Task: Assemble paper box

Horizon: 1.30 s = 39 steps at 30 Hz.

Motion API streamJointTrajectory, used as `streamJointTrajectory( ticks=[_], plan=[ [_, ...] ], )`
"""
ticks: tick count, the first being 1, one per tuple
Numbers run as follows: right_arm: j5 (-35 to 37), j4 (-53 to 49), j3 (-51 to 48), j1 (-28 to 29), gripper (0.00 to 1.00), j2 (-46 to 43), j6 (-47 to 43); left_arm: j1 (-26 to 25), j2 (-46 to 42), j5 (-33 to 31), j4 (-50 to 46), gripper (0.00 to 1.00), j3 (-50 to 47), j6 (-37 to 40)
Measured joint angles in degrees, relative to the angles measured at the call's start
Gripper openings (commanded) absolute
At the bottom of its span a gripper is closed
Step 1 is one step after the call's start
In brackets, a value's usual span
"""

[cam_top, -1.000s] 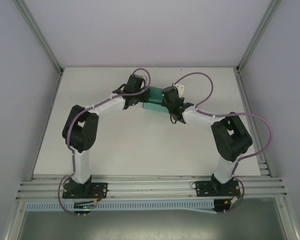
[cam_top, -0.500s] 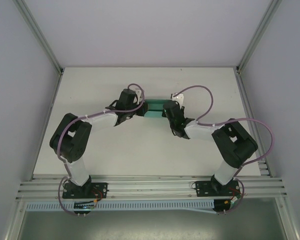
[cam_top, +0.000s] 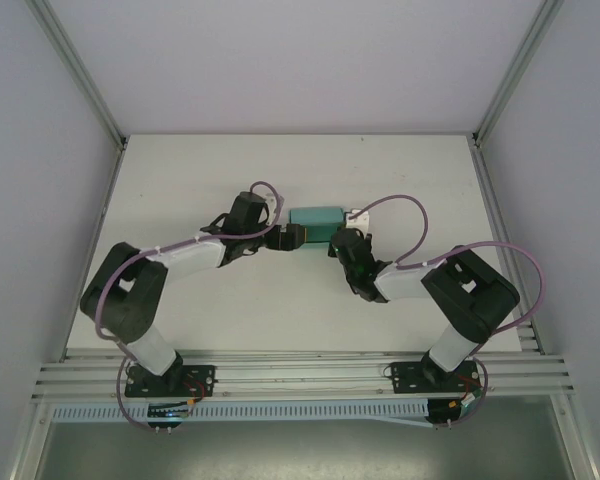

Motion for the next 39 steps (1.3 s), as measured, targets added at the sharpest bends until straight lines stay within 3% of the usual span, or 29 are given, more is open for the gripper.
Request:
streamJointTrajectory(
  ticks=[6, 11, 17, 26, 29, 33, 39],
  plan=[
    [0.13, 2.82, -0.96, 0.52, 0.00, 0.85, -0.48, -0.09, -6.75, -3.48, -7.85, 0.99, 0.98, -2.01],
    [0.11, 5.11, -2.34, 0.72, 0.00, 1.05, -2.21, 1.60, -4.94, -6.27, -17.35, 0.98, 9.86, -5.46],
    [0.13, 7.82, -3.56, 0.87, 0.00, 1.88, -4.13, 6.32, 2.99, -2.69, -18.99, 0.99, 18.29, -7.06],
    [-0.15, 8.24, -3.96, 0.98, 0.05, 1.90, -4.48, 6.51, 16.98, 6.78, -18.25, 0.92, 22.64, -6.03],
    [-0.94, 7.74, -4.63, 1.05, 0.14, 1.40, -4.37, 6.51, 18.38, 8.87, -17.40, 0.86, 22.08, -5.99],
    [-3.56, 3.04, -5.88, 1.27, 0.39, -1.60, -4.20, 6.51, 19.30, 10.27, -16.06, 0.74, 22.01, -5.66],
    [-7.98, -8.07, -6.69, 1.60, 0.63, -12.37, -5.77, 6.49, 21.99, 11.58, -14.47, 0.61, 22.34, -4.98]
  ],
)
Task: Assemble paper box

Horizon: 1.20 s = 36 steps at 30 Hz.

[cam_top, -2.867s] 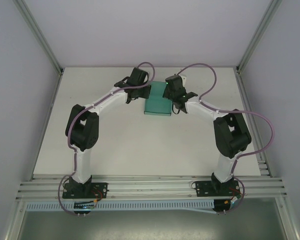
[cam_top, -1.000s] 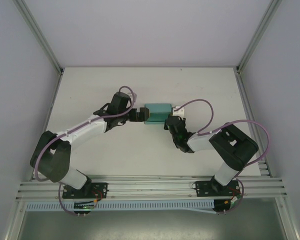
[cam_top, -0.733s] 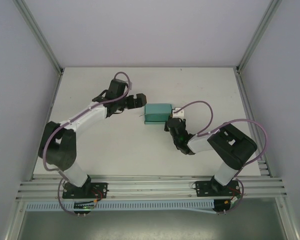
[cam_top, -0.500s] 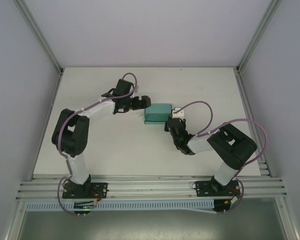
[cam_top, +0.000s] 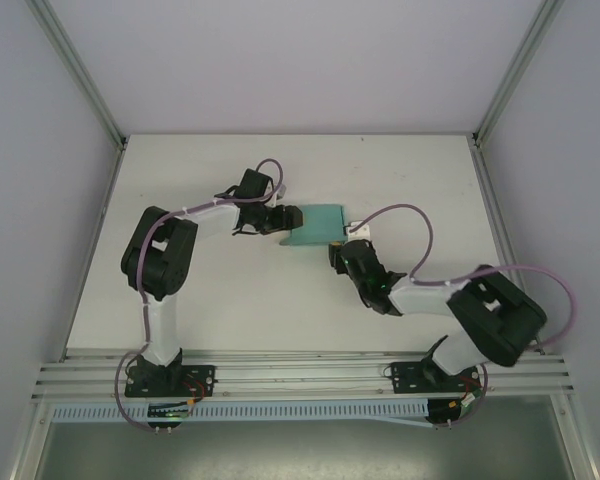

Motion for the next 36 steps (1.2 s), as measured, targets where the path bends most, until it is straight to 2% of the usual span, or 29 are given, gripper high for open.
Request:
streamJointTrajectory(
  ticks=[2, 6, 7, 11, 15, 18, 19, 28, 36],
  plan=[
    [-1.27, -3.15, -0.63, -0.02, 0.68, -4.96, -0.17, 0.02, 0.46, 0.26, 0.31, 0.59, 0.04, 0.28],
    [-2.01, -6.97, -2.05, -0.13, 0.93, -12.92, 0.17, 0.00, 1.20, 1.29, 0.63, 0.45, 0.92, 0.72],
    [-2.03, -7.67, -2.34, -0.26, 0.98, -14.29, 0.07, 0.00, 1.40, 1.40, 0.90, 0.45, 1.16, 1.01],
    [-4.52, -8.98, -2.93, -3.13, 0.99, -17.55, 1.38, 0.04, 1.77, 1.73, 1.77, 0.36, 1.38, 1.55],
    [-10.45, -12.44, -0.98, -8.59, 0.99, -16.37, 3.13, 0.83, 2.14, 3.34, 2.19, 0.30, 1.44, 1.95],
    [-14.25, -14.58, 2.25, -11.67, 0.99, -13.00, 4.81, 2.25, 2.62, 6.58, 3.93, 0.27, 0.72, 1.95],
    [-15.63, -14.86, 3.34, -12.35, 0.99, -11.63, 5.53, 2.86, 2.62, 7.78, 4.83, 0.23, 0.17, 1.84],
    [-26.47, -15.41, 11.47, -17.00, 0.99, 0.07, 10.12, 7.28, 2.84, 18.88, 14.73, 0.10, -6.32, -0.07],
    [-37.77, -13.18, 15.96, -21.11, 0.97, 9.16, 16.65, 9.81, 2.82, 25.90, 23.54, 0.08, -11.78, -5.75]
  ],
)
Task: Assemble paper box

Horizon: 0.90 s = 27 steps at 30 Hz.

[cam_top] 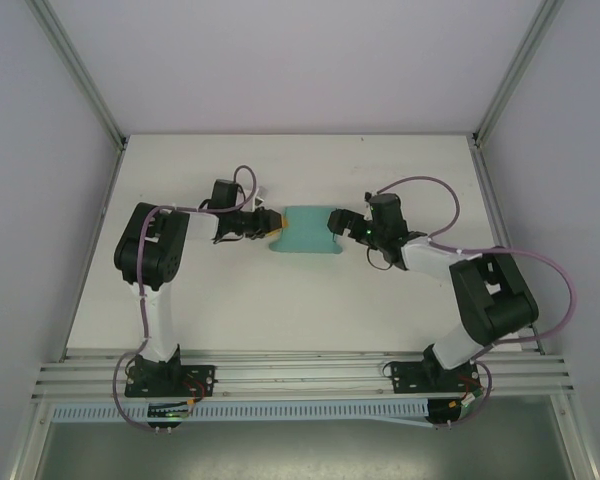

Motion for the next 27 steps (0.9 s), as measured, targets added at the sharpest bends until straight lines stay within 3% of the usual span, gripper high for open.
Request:
streamJointTrajectory(
  ticks=[7, 12, 20, 21, 22, 25, 27],
  plan=[
    [-9.73, 4.46, 2.73, -0.48, 0.90, 7.93, 5.75, 0.44, -0.09, 0.81, 1.22, 0.07, -0.90, -0.90],
    [-16.44, 11.06, 3.87, -0.57, 0.78, 13.64, 10.19, 0.44, -0.31, 0.66, 1.38, 0.08, -1.20, -0.92],
    [-21.73, 18.56, 5.07, -1.33, 0.43, 16.20, 14.51, 0.98, -1.42, -0.68, 0.48, 0.17, -1.31, 0.33],
    [-22.10, 18.91, 5.09, -1.36, 0.40, 16.17, 14.62, 0.98, -2.10, -1.22, -0.11, 0.22, -1.46, 0.94],
    [-22.38, 19.10, 5.11, -1.38, 0.39, 16.04, 14.67, 0.96, -3.06, -1.97, -0.85, 0.35, -1.75, 1.60],
    [-23.17, 18.58, 5.18, -1.27, 0.39, 14.53, 14.12, 0.76, -7.65, -4.37, -3.67, 0.98, -2.86, 5.05],
    [-23.23, 17.11, 5.18, -1.27, 0.39, 12.85, 13.77, 0.31, -12.44, -7.06, -6.01, 0.99, -2.95, 8.50]
  ],
)
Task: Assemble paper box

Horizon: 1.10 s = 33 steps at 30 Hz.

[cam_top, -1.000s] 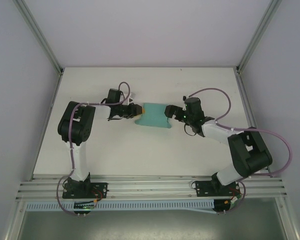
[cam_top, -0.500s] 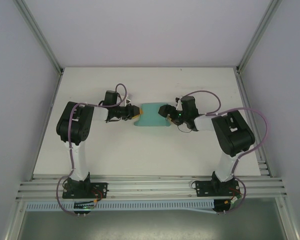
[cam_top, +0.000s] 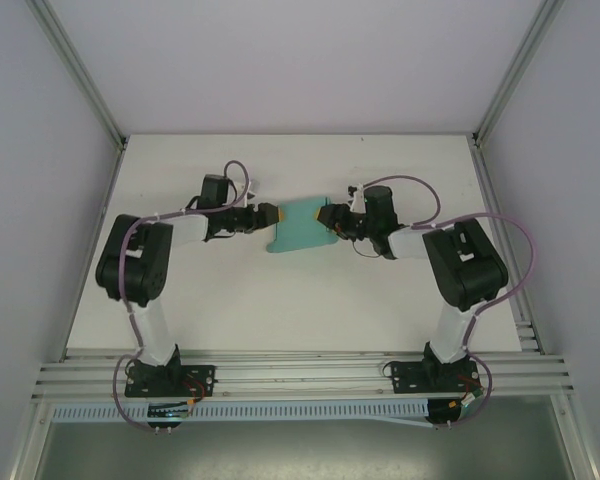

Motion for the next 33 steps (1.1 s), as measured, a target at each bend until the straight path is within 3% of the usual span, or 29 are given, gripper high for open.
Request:
streamJointTrajectory(
  ticks=[4, 9, 12, 18, 24, 33],
  plan=[
    [-0.11, -4.74, 0.94, -1.46, 0.39, -2.69, 0.66, -3.43, -10.67, -8.74, -3.61, 0.99, 0.15, 10.49],
    [-0.63, -12.41, 2.27, -5.25, 0.38, -4.07, 2.84, -16.22, -18.82, -22.60, -5.44, 0.99, 1.18, 30.86],
    [-1.11, -18.45, 3.04, -7.15, 0.36, -5.14, 4.31, -22.21, -19.45, -29.00, -7.06, 0.98, 1.31, 41.81],
    [-2.86, -33.94, 7.56, -9.77, 0.36, -7.93, 6.38, -29.16, -14.53, -43.60, -8.11, 0.98, 1.88, 58.90],
    [-6.27, -44.09, 12.74, -12.81, 0.35, -8.61, 9.77, -31.87, -7.56, -52.09, -5.86, 0.98, 2.21, 67.87],
    [-12.81, -51.84, 16.20, -13.49, 0.35, -6.47, 13.55, -31.87, -4.28, -56.33, 1.90, 0.99, 2.32, 72.41]
  ],
)
